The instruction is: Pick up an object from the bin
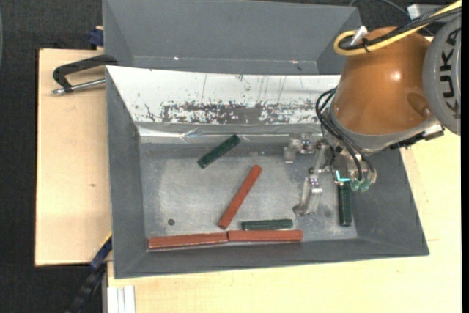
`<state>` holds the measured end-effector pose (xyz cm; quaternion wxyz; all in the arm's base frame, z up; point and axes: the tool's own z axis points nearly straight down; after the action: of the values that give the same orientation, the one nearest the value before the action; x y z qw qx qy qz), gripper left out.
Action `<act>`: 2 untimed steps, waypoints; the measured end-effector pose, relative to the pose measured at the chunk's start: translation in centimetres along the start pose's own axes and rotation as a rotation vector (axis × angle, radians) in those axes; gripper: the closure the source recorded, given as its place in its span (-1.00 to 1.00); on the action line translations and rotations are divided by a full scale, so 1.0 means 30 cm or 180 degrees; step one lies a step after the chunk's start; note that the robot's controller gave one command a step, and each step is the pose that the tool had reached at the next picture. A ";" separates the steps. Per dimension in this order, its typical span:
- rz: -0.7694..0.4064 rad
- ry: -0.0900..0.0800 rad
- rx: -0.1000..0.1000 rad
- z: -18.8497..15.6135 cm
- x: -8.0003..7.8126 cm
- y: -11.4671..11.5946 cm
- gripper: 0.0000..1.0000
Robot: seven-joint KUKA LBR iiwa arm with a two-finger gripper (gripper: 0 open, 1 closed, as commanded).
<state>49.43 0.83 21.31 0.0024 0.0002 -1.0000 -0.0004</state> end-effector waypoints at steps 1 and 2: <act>0.0001 -0.0023 0.0000 -0.010 -0.005 0.000 -1.00; -0.0768 -0.0030 0.0009 0.075 -0.052 0.127 -1.00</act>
Offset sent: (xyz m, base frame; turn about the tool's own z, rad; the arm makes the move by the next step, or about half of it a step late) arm 0.0262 0.0794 -0.0531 -0.4866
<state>50.96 4.64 19.06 -0.0023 0.1205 -0.9927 0.0007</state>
